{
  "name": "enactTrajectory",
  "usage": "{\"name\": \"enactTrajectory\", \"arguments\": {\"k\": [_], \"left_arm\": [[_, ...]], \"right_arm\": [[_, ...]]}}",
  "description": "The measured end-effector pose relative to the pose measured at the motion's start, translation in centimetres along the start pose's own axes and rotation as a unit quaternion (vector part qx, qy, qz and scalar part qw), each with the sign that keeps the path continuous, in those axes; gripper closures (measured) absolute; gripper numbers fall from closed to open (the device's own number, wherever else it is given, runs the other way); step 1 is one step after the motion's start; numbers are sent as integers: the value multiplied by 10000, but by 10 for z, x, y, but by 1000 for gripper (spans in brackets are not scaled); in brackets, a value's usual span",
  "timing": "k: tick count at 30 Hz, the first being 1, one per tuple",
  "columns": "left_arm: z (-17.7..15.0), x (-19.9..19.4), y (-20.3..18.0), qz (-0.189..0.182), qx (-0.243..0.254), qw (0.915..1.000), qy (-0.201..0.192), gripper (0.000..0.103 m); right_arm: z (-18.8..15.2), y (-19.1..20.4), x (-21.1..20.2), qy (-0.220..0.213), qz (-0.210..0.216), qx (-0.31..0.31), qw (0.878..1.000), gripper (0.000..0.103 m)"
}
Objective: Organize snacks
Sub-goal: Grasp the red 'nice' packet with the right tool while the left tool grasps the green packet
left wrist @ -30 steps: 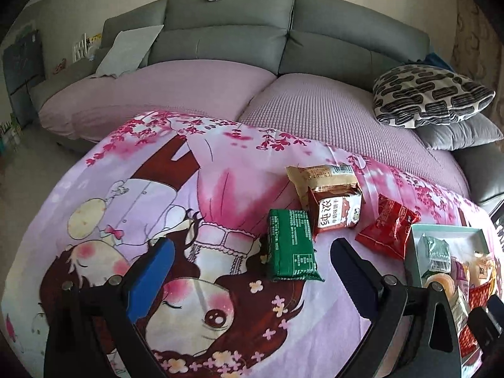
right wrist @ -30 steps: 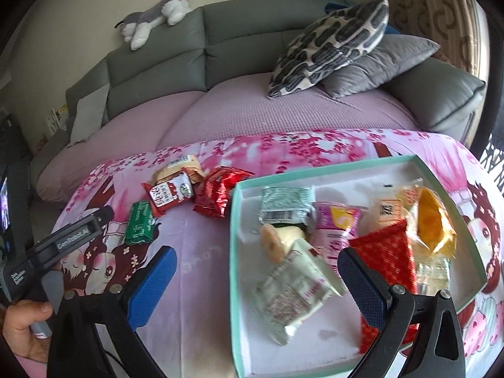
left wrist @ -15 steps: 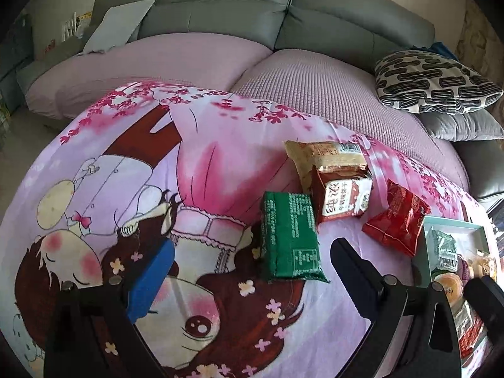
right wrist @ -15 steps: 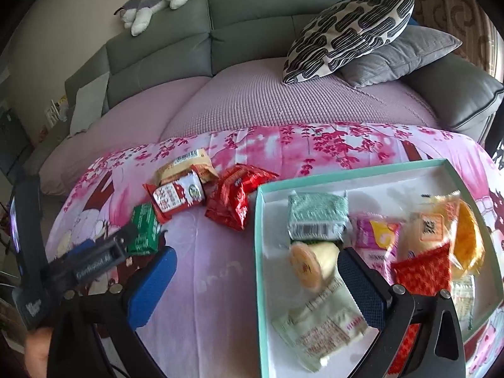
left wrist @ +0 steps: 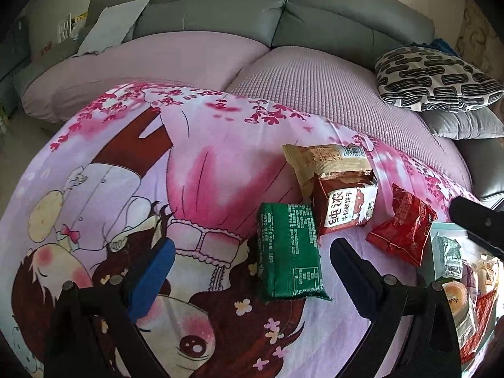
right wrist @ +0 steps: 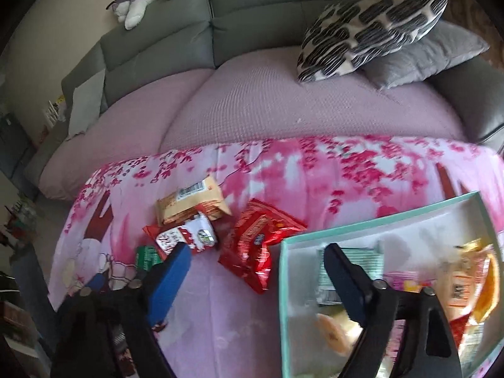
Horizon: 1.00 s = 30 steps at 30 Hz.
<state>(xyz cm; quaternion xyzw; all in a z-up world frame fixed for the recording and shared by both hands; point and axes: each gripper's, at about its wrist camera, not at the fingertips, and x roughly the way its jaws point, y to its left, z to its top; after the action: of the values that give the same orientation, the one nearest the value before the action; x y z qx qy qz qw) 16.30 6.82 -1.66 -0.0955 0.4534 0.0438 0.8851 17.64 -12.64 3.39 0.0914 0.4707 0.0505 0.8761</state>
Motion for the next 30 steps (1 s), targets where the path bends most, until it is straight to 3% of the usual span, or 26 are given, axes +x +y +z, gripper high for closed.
{"name": "enactTrajectory", "arguments": {"k": [5,11,18,20,23,28,30], "left_arm": [[0,12,4,-85,-128,9997,167,13],[2,15,3,-172,-146,9996,164,13],[3,20,5,-311,-223,9990,230,15],[3,21,4,-373,-217,9988,246,26],[3,23,1,-347,-145,9989,280,30],[2,26,0,-390,-130,9987,304,36],[2,26,1,-393,-143,9987,306,36]], "right_arm": [[2,4,18,179,36,108,9998,27],[4,5,32,264,18,151,9995,37],[5,15,41,321,12,-16,9995,40],[6,17,45,370,0,-47,9993,40],[6,18,52,464,-20,-57,9989,41],[7,19,62,569,-52,-42,9984,49],[7,18,63,579,-46,22,9983,57]]}}
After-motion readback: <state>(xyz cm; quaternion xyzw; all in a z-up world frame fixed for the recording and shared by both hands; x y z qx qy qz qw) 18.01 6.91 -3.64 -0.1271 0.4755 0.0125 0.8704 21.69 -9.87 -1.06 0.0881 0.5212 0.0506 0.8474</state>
